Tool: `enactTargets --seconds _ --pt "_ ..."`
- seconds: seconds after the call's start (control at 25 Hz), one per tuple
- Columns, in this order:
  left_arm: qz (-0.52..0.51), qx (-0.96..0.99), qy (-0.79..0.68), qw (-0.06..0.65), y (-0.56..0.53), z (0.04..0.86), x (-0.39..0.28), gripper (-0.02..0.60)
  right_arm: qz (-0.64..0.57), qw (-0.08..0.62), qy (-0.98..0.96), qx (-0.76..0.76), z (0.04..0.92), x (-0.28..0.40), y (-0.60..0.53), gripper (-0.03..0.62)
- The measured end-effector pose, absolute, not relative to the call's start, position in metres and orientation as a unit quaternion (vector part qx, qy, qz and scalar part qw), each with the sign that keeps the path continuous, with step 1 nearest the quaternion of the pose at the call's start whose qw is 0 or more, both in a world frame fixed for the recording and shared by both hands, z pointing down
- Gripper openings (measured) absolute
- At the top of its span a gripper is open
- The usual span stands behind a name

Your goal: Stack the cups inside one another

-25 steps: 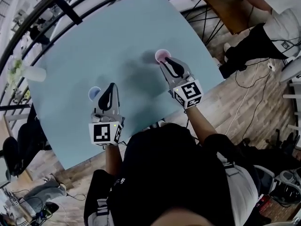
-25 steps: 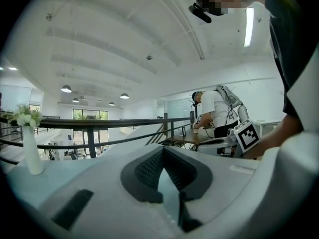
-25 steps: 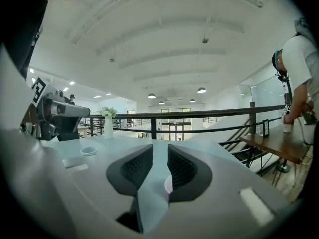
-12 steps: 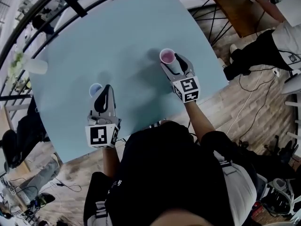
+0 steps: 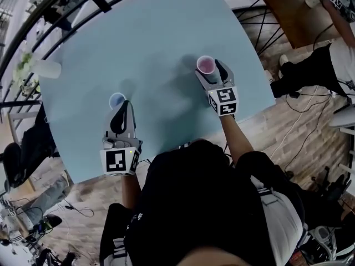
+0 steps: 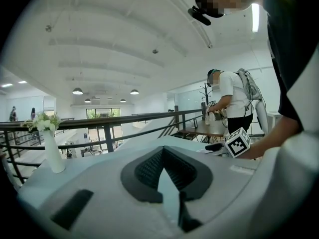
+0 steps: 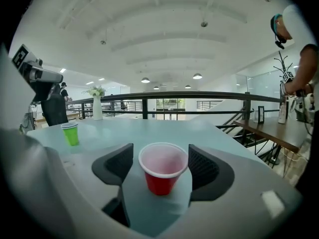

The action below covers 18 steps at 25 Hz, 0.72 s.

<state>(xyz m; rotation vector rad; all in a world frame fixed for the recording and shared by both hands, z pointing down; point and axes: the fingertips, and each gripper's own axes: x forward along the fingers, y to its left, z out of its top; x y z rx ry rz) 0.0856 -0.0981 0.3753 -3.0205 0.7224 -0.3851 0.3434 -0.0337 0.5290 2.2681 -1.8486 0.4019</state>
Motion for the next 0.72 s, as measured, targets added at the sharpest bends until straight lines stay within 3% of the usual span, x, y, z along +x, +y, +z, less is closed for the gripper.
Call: enactTargets --seconds 0.72 --pt "-0.126 -0.958 0.257 0.011 -0.095 0.372 0.068 -0.008 0.158 0.095 -0.618 0.764 0.547 0.345 -0.037 0.331"
